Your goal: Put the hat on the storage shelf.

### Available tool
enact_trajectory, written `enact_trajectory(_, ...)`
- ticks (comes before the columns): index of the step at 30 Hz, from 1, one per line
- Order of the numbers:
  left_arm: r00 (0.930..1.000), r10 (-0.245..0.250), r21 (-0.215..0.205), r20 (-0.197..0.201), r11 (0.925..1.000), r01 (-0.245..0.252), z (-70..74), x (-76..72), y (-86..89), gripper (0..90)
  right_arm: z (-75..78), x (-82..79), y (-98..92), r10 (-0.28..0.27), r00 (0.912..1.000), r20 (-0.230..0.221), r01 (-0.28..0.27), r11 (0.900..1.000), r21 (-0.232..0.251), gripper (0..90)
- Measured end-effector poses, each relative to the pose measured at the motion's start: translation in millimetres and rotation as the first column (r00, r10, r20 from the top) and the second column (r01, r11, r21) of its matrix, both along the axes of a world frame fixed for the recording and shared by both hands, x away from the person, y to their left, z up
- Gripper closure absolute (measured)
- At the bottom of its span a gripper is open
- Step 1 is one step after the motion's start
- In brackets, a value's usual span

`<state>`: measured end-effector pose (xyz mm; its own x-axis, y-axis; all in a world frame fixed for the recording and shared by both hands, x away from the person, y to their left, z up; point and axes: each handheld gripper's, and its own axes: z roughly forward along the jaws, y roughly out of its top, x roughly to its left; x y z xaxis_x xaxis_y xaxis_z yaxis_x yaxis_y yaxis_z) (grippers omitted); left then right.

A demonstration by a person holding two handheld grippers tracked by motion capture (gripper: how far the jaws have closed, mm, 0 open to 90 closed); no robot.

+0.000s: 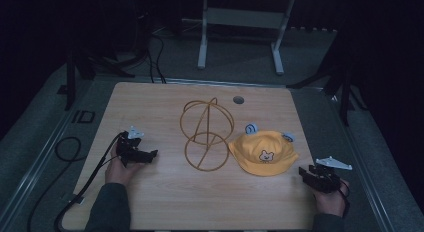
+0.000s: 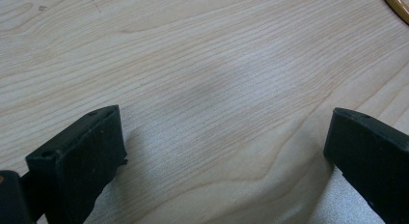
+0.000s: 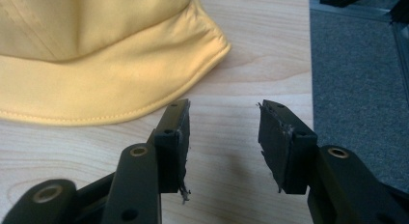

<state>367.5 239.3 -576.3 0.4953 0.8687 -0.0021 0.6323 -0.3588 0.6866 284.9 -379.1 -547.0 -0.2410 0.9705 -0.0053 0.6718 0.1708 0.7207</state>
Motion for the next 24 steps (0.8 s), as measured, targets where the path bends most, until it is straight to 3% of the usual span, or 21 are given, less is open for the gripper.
enact_trajectory(12,0.9999,0.014,0.003,-0.001,0.9999,-0.014,0.2,-0.9,-0.5,0.5,4.8,-9.4,4.0,0.085,0.996,-0.028,-0.086,0.996,-0.027,55.1)
enact_trajectory(14,0.9999,0.016,0.003,-0.001,0.9999,-0.016,0.2,-1.0,-0.6,0.5,9.9,-10.7,4.5,0.112,0.9933,-0.027,-0.114,0.992,-0.055,55.2)
enact_trajectory(24,0.9998,0.021,0.002,-0.001,0.9998,-0.021,0.2,-1.3,-0.9,0.5,34.7,-5.2,8.1,0.196,0.9806,-0.001,-0.196,0.979,-0.059,55.6)
